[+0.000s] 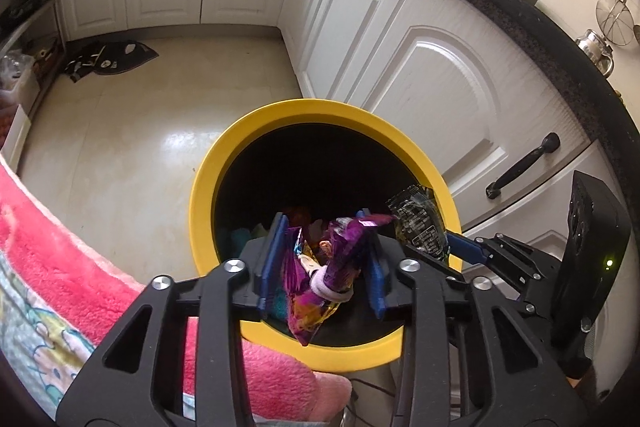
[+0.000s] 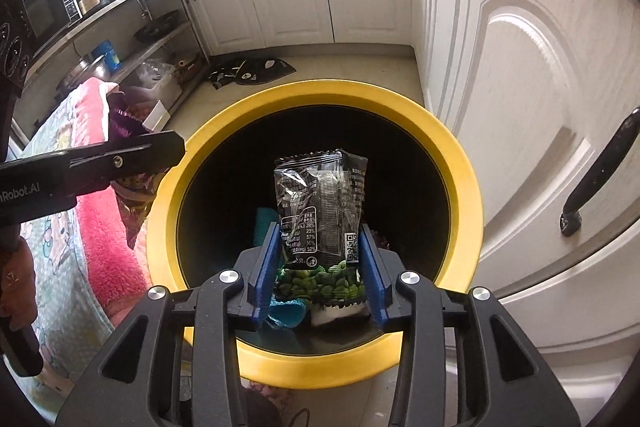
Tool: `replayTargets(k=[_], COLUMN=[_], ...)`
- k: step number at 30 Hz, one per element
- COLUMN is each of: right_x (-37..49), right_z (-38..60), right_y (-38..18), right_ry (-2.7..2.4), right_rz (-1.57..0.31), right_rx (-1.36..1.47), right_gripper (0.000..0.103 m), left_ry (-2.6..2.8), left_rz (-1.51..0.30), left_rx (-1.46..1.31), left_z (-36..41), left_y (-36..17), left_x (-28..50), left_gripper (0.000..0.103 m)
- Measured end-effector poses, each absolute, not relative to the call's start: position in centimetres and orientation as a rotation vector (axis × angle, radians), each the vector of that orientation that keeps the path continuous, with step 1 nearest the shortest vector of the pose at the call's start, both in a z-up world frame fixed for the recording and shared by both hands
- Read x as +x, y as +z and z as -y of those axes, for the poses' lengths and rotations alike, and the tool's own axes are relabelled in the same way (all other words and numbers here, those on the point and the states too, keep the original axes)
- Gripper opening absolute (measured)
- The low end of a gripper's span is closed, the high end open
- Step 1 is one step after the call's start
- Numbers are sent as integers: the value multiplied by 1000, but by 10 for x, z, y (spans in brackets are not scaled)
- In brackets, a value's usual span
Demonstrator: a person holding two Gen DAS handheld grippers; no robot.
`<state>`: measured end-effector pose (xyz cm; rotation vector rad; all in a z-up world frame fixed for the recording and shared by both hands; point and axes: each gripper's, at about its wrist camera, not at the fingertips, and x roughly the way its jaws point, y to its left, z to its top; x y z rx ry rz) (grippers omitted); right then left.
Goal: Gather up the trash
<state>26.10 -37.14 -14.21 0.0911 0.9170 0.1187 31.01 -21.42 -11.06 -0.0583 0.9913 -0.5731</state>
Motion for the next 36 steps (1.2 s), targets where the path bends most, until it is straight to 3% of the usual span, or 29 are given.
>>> replayTargets(k=[5, 9, 17, 26, 28, 30, 36], right_x=[257, 253, 241, 222, 220, 215, 198], right_z=[374, 377, 381, 381, 376, 372, 357], right_y=[-142, -141, -131, -110, -104, -97, -73], right_ry=[105, 87, 61, 47, 47, 42, 47], right_rz=[-916, -915, -886, -846, -838, -822, -771], right_rx=[94, 94, 104, 105, 98, 92, 63], right_gripper=[43, 45, 59, 66, 68, 77, 86], left_ry=[-551, -540, -503, -448, -433, -420, -383], left_rz=[-995, -998, -979, -938, -922, -909, -866], left_rx=[-49, -48, -49, -9, -4, -3, -9], left_z=[210, 208, 195, 176, 170, 164, 144], left_y=[-109, -106, -93, -69, -63, -56, -39], left_x=[309, 309, 302, 284, 278, 274, 255], left_gripper=[34, 46, 66, 91, 92, 92, 92])
